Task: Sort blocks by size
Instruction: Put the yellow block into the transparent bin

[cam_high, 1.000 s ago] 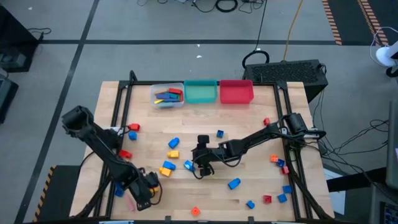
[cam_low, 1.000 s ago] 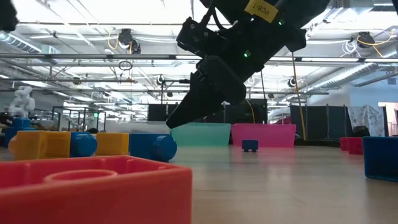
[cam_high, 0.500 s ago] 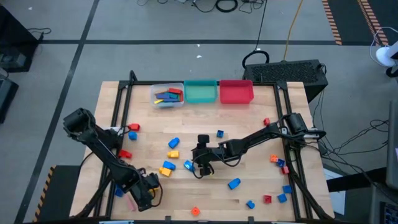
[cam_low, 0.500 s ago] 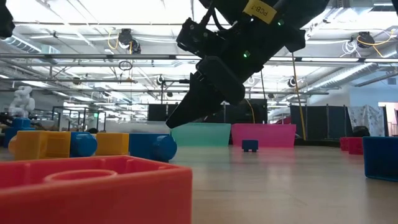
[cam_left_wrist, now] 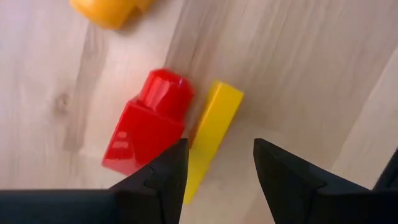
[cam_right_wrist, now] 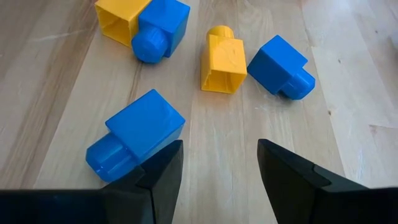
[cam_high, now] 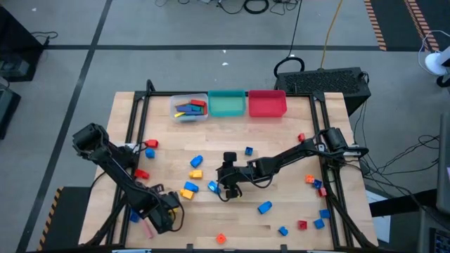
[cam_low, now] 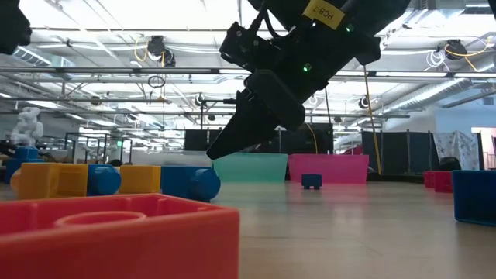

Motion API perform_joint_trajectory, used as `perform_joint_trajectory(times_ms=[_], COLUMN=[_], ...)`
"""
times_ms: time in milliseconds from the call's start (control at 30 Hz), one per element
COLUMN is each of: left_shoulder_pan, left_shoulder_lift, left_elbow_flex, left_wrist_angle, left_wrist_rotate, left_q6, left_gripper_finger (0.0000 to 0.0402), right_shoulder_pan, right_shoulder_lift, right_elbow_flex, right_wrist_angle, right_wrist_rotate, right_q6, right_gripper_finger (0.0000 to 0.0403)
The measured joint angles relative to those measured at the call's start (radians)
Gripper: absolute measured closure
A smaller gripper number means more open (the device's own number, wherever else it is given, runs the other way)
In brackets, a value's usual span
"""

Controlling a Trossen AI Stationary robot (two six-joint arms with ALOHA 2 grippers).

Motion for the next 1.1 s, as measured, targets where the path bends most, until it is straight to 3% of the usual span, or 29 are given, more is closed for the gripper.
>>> perform_joint_trajectory(times_ms=[200,567,700,900,1100], left_shoulder_pan=[0.002,0.002,0.013,0.083,0.169], left_shoulder_lift=[0.011,0.104,0.105,0.103,0.099], left_elbow_flex=[0.0,0.0,0.002,0.002,0.002], left_wrist_angle=[0.005,0.005,0.001,-0.02,-0.02], left_wrist_rotate=[-0.058,-0.01,-0.002,-0.001,0.023], left_q6=[0.086,0.166,0.117,0.123,0.21], left_gripper_finger=[0.0217,0.0219,0.025,0.0341,0.034], right_shoulder_pan=[0.0,0.0,0.0,0.0,0.0], right_shoulder_lift=[0.0,0.0,0.0,0.0,0.0], right_elbow_flex=[0.0,0.0,0.0,0.0,0.0], right_wrist_angle=[0.0,-0.001,-0.001,-0.001,-0.002], right_wrist_rotate=[0.0,0.0,0.0,0.0,0.0], right_q6=[0.0,-0.001,-0.001,-0.002,-0.004], right_gripper_finger=[0.0209,0.0209,0.0209,0.0209,0.0209])
